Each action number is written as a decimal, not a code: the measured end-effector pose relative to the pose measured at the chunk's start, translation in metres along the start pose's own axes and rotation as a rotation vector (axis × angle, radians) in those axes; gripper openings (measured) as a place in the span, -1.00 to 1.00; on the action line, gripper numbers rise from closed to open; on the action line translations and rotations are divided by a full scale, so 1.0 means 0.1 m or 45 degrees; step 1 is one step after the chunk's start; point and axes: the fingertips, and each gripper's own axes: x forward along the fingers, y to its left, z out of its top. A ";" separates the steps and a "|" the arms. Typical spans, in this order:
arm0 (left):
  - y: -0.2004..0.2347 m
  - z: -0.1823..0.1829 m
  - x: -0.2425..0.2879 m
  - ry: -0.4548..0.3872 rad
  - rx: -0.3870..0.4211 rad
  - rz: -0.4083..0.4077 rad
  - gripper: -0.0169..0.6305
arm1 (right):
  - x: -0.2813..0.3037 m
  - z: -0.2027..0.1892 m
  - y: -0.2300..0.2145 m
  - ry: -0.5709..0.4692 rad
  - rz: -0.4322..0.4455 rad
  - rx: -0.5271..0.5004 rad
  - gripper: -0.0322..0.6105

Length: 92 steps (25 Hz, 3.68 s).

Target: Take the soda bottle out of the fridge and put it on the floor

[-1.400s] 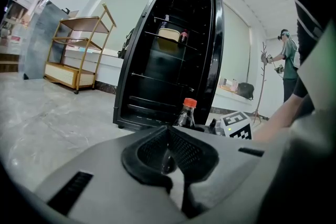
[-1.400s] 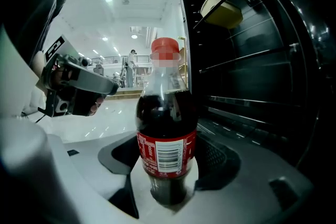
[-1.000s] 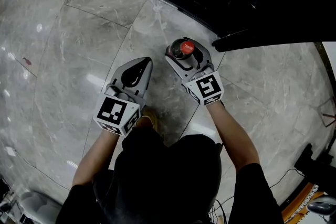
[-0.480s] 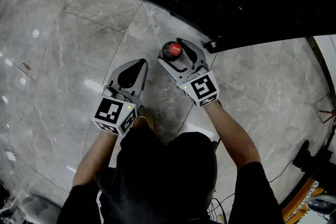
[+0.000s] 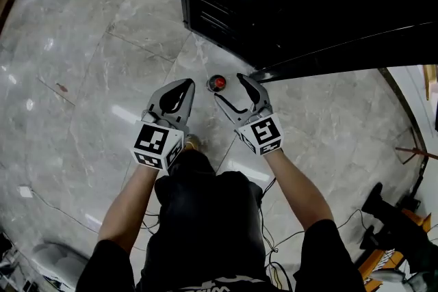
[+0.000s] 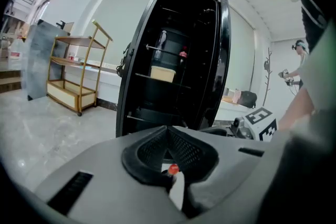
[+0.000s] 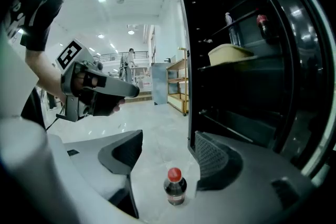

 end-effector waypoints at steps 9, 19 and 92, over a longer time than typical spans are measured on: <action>-0.60 2.14 -0.95 0.035 -0.032 -0.008 -0.92 | -0.94 2.26 0.41 -0.014 -0.039 0.131 0.08; -1.15 3.65 -1.73 0.063 -0.042 -0.092 -0.92 | -1.87 4.15 0.70 -0.090 -0.117 0.256 0.08; -1.43 4.78 -2.79 -0.173 0.017 0.194 -0.92 | -3.69 5.25 0.22 -0.248 -0.536 0.220 -0.82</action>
